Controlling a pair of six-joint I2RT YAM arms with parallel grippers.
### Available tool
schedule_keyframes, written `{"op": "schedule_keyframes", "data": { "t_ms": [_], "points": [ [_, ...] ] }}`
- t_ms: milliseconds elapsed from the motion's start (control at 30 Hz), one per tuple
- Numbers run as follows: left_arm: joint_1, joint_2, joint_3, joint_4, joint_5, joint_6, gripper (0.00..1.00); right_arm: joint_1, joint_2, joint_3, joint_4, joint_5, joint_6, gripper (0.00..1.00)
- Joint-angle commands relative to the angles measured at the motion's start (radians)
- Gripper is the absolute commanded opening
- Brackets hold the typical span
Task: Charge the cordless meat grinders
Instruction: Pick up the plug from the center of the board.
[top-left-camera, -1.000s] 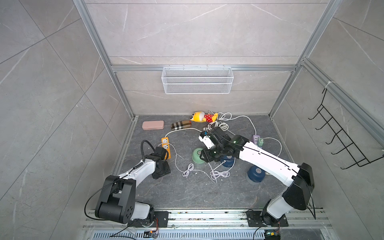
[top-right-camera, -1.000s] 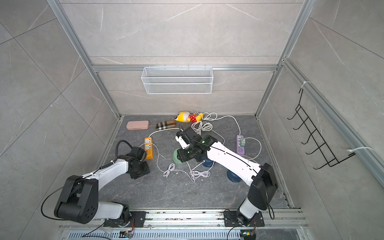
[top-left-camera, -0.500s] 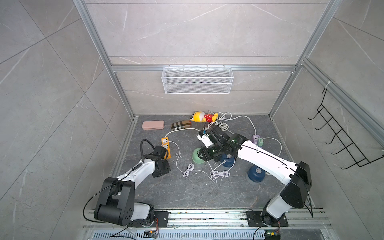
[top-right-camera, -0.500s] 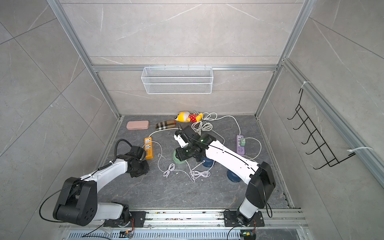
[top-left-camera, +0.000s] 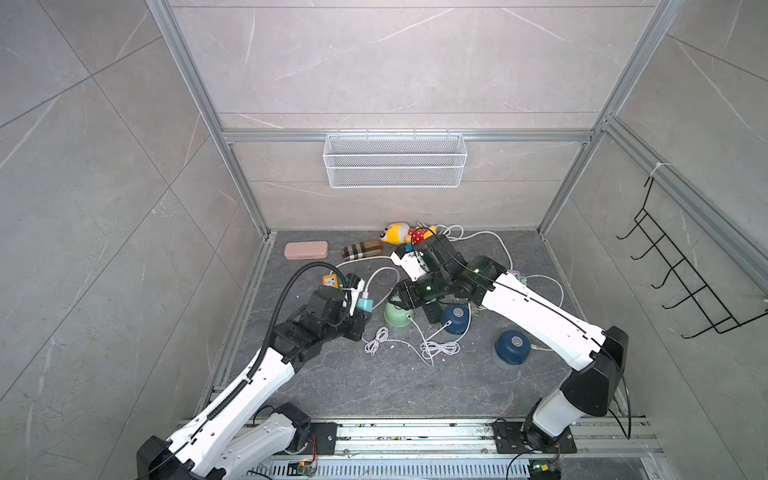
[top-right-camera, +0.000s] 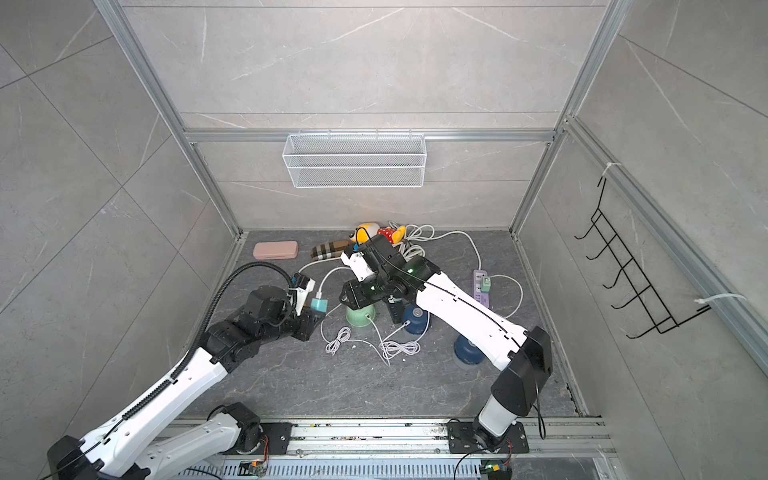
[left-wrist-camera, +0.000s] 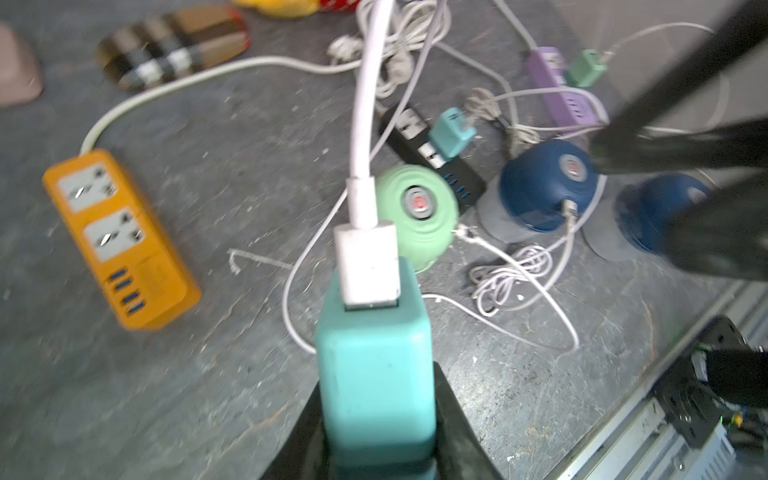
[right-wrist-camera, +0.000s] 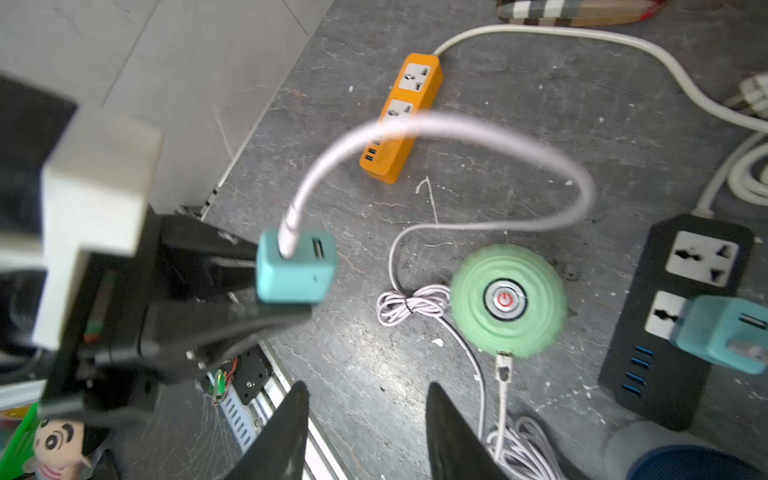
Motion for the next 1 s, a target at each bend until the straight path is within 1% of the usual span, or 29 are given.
{"op": "schedule_keyframes", "data": {
  "t_ms": [0, 100, 233, 267, 367, 500, 633, 700, 767, 867, 933, 967],
  "points": [
    [-0.018, -0.042, -0.034, 0.151, 0.090, 0.198, 0.00, -0.001, -0.020, 0.013, 0.030, -0.082, 0.017, 0.48],
    [-0.018, -0.042, -0.005, 0.130, 0.198, 0.233, 0.00, -0.007, -0.049, -0.022, 0.045, -0.102, -0.009, 0.48],
    [-0.017, 0.003, 0.057, 0.034, 0.316, 0.273, 0.00, -0.029, -0.119, -0.079, 0.057, -0.159, -0.070, 0.48],
    [-0.016, 0.020, 0.069, 0.013, 0.334, 0.281, 0.00, -0.033, -0.138, -0.086, 0.045, -0.184, -0.098, 0.47],
    [-0.013, 0.057, 0.093, -0.028, 0.381, 0.298, 0.00, -0.051, -0.208, -0.101, -0.003, -0.171, -0.175, 0.48],
    [-0.002, 0.071, 0.101, -0.026, 0.437, 0.312, 0.00, -0.094, -0.293, -0.141, -0.017, -0.175, -0.279, 0.55],
    [0.011, 0.085, 0.118, -0.027, 0.485, 0.339, 0.00, -0.102, -0.305, -0.167, 0.000, -0.156, -0.409, 0.58],
    [0.022, 0.095, 0.133, -0.039, 0.524, 0.353, 0.00, -0.110, -0.265, -0.157, -0.003, -0.213, -0.460, 0.58],
    [0.037, 0.106, 0.146, -0.053, 0.566, 0.369, 0.00, -0.119, -0.210, -0.122, -0.024, -0.327, -0.495, 0.58],
    [0.052, 0.120, 0.155, -0.057, 0.596, 0.385, 0.00, -0.125, -0.137, -0.076, -0.049, -0.500, -0.528, 0.57],
    [0.067, 0.129, 0.160, -0.057, 0.620, 0.391, 0.00, -0.126, -0.113, -0.068, -0.047, -0.549, -0.532, 0.57],
    [0.071, 0.134, 0.163, -0.057, 0.632, 0.392, 0.00, -0.126, -0.102, -0.065, -0.041, -0.555, -0.531, 0.57]
  ]
}}
